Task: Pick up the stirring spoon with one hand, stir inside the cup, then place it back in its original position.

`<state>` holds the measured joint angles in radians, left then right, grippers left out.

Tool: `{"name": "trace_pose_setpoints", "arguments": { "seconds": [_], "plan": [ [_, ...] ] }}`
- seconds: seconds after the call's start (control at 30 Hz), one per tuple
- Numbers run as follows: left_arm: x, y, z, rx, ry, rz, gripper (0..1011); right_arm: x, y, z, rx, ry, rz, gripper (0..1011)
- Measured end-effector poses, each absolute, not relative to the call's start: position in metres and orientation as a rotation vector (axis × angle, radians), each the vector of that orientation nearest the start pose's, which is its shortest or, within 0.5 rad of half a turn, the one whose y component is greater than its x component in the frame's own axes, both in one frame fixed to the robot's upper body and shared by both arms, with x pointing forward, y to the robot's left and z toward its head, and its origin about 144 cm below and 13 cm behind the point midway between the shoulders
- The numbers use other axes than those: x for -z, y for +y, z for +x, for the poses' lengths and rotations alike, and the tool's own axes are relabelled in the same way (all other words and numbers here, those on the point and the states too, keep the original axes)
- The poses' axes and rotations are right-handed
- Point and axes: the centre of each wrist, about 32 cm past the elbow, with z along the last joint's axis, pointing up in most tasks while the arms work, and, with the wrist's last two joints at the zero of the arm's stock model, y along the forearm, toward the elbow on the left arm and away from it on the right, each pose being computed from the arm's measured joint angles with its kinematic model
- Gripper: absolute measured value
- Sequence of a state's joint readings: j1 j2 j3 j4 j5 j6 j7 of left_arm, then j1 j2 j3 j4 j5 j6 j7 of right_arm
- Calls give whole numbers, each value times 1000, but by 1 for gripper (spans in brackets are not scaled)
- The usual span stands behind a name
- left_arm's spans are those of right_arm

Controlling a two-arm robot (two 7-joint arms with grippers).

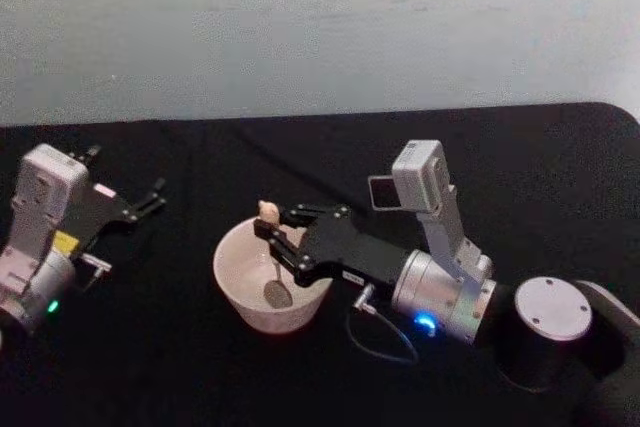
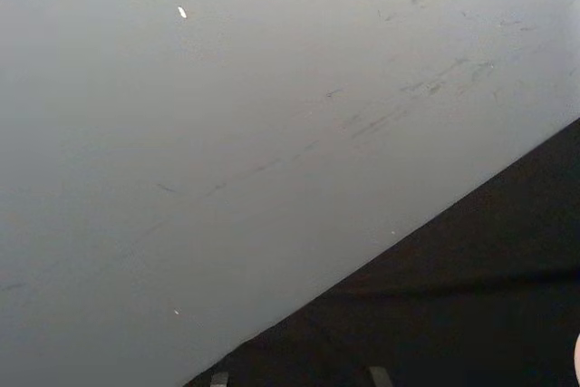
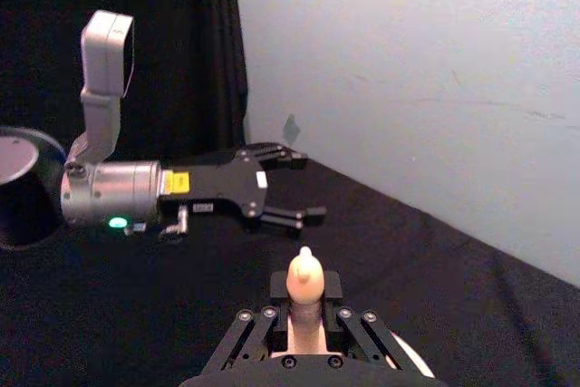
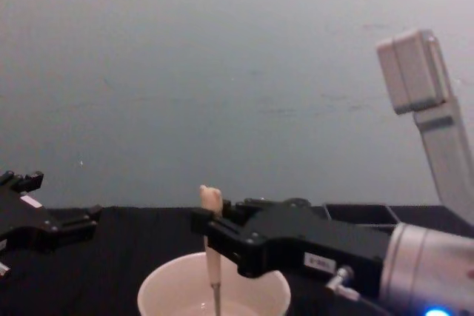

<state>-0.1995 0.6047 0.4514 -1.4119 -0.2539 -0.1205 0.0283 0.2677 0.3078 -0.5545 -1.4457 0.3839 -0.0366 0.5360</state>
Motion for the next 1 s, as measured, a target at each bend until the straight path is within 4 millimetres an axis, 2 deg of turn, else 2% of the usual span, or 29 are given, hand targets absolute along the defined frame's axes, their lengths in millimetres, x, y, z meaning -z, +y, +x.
{"name": "trace_pose_setpoints", "arguments": {
  "seconds": [0.5,1.0],
  "plan": [
    [-1140,310,489,-1248,-285,304,1002,-1153,-149,513,586,-14,-5,211],
    [-1140,310,489,-1248,-285,304,1001,-1154,-155,523,644,-15,-6,211]
  ]
}}
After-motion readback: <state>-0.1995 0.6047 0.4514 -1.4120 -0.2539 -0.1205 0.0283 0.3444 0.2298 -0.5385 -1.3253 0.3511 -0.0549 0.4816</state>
